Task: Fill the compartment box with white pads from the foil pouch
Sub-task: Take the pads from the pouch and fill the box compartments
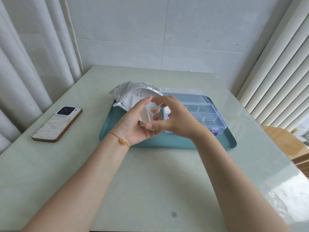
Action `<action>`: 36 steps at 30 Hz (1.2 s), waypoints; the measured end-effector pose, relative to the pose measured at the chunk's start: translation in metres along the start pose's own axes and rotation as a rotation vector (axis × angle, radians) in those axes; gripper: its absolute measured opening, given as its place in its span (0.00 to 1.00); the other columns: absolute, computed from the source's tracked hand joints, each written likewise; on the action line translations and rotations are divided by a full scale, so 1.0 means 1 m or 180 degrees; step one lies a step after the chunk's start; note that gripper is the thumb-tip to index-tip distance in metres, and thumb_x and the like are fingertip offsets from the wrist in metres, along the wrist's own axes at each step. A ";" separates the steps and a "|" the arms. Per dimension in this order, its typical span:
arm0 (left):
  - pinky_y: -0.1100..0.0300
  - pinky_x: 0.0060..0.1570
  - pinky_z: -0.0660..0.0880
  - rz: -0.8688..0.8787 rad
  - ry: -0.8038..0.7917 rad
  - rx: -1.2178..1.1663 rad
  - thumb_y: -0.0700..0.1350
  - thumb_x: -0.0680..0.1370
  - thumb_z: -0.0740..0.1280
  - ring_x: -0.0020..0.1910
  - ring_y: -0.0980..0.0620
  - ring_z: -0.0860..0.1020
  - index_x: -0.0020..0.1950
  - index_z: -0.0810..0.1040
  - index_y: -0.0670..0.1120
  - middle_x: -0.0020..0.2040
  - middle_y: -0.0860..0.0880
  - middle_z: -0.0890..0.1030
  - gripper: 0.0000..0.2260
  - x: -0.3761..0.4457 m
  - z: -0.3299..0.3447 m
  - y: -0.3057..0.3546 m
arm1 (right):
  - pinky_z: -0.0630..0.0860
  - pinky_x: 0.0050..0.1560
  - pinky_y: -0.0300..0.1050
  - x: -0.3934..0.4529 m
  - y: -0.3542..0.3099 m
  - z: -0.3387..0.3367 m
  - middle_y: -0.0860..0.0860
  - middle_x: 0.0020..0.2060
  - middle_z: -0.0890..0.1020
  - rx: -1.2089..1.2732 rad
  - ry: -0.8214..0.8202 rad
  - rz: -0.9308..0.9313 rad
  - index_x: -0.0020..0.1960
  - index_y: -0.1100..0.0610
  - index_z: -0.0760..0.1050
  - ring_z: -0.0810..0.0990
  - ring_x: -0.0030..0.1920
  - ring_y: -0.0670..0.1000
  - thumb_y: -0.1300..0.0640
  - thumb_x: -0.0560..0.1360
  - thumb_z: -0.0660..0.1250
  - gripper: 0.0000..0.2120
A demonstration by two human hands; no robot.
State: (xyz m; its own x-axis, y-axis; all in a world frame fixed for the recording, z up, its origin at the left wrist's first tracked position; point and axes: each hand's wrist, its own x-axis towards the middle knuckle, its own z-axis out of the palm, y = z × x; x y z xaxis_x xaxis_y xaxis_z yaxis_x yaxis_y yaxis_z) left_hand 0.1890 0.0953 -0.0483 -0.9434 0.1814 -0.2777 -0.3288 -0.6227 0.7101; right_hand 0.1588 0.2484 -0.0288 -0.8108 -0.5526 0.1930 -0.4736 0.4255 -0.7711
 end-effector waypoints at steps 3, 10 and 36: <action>0.56 0.44 0.77 -0.0091 0.0046 0.0125 0.57 0.71 0.74 0.45 0.50 0.78 0.64 0.80 0.48 0.53 0.48 0.78 0.24 0.002 0.000 -0.001 | 0.67 0.61 0.36 0.000 0.004 0.006 0.40 0.63 0.68 -0.0487 -0.0500 -0.0134 0.74 0.44 0.59 0.66 0.62 0.43 0.48 0.60 0.83 0.49; 0.56 0.46 0.80 -0.0017 -0.0337 0.0576 0.60 0.72 0.70 0.49 0.48 0.82 0.55 0.80 0.47 0.51 0.49 0.81 0.20 -0.005 0.012 0.004 | 0.71 0.64 0.56 0.005 0.011 0.008 0.39 0.61 0.70 -0.0702 -0.0409 -0.0162 0.71 0.41 0.60 0.68 0.64 0.48 0.34 0.55 0.76 0.48; 0.58 0.42 0.81 0.0072 -0.0215 0.0979 0.63 0.76 0.64 0.42 0.50 0.82 0.51 0.80 0.46 0.43 0.48 0.83 0.21 0.006 0.032 0.005 | 0.68 0.65 0.52 0.001 0.016 0.002 0.42 0.59 0.70 -0.1099 -0.0058 -0.0218 0.68 0.45 0.66 0.70 0.60 0.48 0.37 0.58 0.79 0.43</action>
State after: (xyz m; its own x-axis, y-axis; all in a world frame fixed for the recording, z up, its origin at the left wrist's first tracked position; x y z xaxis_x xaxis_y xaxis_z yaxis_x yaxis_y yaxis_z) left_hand 0.1808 0.1177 -0.0256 -0.9480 0.2268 -0.2234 -0.2959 -0.3696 0.8808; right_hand 0.1512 0.2531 -0.0422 -0.7684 -0.5995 0.2239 -0.6175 0.6027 -0.5055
